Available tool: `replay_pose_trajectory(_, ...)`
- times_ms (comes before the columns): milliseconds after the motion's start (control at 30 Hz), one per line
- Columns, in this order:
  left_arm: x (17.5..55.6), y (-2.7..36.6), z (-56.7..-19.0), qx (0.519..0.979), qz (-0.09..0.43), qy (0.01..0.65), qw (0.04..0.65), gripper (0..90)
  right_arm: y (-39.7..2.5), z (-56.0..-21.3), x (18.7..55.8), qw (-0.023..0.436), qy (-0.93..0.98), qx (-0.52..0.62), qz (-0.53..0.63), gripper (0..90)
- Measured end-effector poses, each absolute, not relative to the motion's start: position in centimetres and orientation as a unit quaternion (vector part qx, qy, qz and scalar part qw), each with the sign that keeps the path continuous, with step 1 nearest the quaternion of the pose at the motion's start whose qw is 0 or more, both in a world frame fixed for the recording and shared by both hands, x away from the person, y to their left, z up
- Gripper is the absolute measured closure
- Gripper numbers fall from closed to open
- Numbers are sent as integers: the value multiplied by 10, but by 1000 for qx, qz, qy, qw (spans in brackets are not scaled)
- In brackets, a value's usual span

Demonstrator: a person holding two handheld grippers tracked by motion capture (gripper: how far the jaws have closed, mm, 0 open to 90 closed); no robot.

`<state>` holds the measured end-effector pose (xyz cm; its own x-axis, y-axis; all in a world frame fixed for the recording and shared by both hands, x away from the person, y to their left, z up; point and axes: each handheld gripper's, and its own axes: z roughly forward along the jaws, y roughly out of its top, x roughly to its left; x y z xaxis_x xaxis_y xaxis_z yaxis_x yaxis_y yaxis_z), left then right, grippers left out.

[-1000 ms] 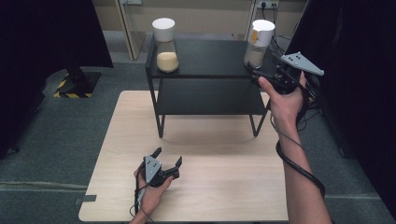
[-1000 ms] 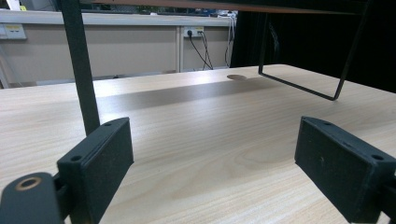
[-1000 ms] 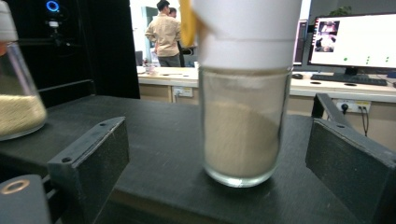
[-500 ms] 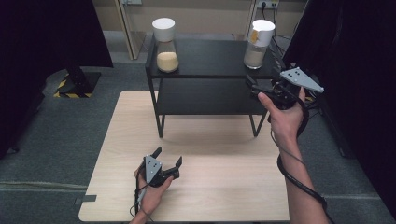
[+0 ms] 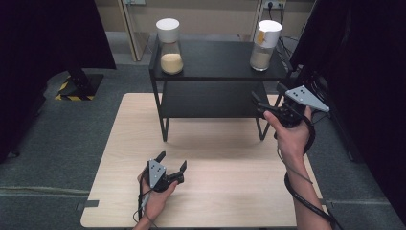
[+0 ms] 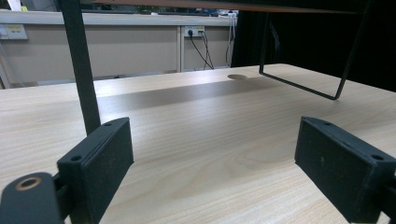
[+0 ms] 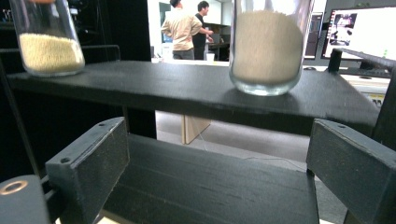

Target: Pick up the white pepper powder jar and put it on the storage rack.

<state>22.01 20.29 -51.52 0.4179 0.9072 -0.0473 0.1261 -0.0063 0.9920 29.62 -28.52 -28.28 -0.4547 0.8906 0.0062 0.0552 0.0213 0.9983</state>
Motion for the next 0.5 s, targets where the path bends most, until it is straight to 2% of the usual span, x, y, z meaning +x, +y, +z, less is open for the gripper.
replay_pose_trajectory(500, 220, 203, -515, 620, 343, 417, 569, 109, -291, -318, 284, 344, 632, 391, 574, 59)
